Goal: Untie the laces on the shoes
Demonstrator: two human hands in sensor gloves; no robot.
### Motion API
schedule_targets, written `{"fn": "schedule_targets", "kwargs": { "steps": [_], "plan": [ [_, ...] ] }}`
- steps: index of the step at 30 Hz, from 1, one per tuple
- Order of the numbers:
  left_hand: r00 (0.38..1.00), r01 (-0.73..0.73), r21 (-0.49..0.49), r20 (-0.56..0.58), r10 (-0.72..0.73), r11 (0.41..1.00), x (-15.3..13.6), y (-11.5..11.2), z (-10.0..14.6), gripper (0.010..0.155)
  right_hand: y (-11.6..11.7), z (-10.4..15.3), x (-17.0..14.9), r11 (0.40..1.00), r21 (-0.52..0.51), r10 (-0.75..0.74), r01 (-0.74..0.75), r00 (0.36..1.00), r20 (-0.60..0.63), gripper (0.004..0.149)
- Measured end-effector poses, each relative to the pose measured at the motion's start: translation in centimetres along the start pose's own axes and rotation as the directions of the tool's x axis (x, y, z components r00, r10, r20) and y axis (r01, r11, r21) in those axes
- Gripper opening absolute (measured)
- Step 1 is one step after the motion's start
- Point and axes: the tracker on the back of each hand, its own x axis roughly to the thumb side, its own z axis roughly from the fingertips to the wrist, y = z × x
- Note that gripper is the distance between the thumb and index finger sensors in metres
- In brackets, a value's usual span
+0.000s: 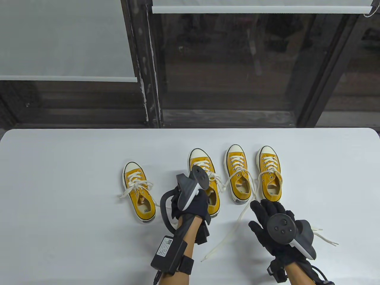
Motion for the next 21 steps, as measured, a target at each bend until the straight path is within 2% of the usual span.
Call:
{"fn": "schedule_targets", "kwargs": {
  "steps": [4, 10, 21],
  "plan": [
    [0.999, -0.006, -0.021, 0.031, 0.007, 1.0, -1.1, -0.6, 2.3, 0.048, 0.1, 0.0, 0.0, 1.0, 0.005, 0.001, -0.001, 1.0, 0.0, 0.064],
    [0.998, 0.011, -0.109, 0.056, -0.005, 0.994, -2.4, -2.8, 3.9, 0.048, 0.1, -0.2, -0.4, 1.0, 0.019, -0.01, 0.01, 0.999, -0.033, 0.062],
    [0.988, 0.152, -0.31, 0.077, -0.135, 0.938, -2.3, -8.9, 2.3, 0.048, 0.8, -0.5, -0.8, 0.997, 0.075, -0.015, 0.019, 0.998, -0.064, 0.061]
  ]
}}
